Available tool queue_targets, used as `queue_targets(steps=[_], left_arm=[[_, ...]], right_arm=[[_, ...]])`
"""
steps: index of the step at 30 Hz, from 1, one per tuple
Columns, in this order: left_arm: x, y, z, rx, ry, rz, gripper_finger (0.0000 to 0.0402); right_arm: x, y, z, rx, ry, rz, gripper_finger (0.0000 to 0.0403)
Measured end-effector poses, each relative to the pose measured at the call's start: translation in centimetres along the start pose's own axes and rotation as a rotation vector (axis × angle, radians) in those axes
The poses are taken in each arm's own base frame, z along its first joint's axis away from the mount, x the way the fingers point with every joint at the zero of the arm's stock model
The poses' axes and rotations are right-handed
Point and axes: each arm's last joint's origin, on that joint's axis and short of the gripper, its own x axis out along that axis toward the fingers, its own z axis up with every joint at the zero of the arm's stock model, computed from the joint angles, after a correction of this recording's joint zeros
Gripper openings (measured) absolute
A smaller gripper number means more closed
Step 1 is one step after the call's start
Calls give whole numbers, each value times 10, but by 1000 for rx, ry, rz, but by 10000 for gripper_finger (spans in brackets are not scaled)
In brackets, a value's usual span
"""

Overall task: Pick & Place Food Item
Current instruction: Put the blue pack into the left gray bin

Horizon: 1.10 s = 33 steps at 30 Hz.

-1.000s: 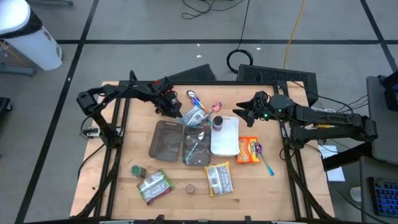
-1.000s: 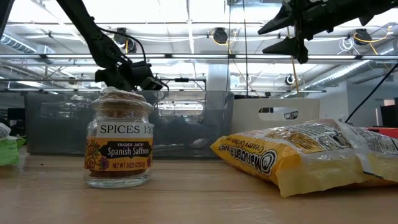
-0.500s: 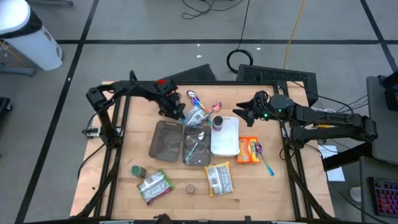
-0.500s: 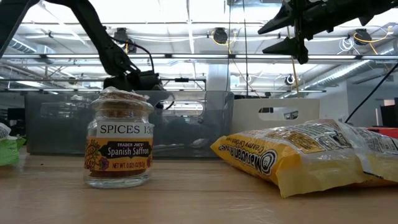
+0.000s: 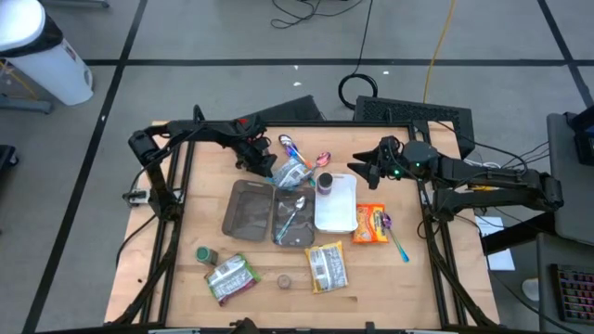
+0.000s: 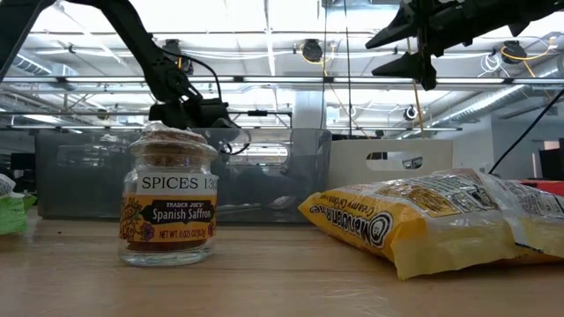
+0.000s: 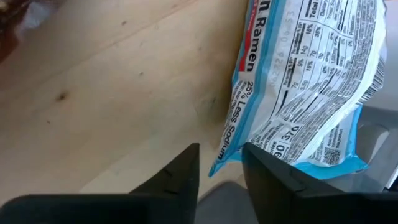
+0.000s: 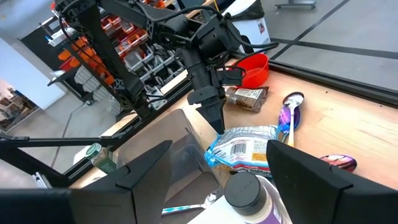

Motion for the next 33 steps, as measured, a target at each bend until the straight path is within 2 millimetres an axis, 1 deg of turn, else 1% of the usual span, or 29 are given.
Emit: queue_targets(steps=[3,14,18,23,28,33], left_arm=[[1,-1,-1,7,2,0,108],[6,-6,-4,44,11,8,104],[6,-6,-4,43,10,8,74],[5,-6,-3,44,5,5,10],[5,-8,-1,39,-12,-19,5],[0,-7,6,12,-29,-89,4]], right_arm=[[0,0,0,-2,0,-1,251],[0,0,0,-5,0,-1,251],[0,0,0,-1,0,-1,251],[0,0,0,6,1,1,251],[0,0,0,17,2,2,251],[0,0,0,17,2,2,251]])
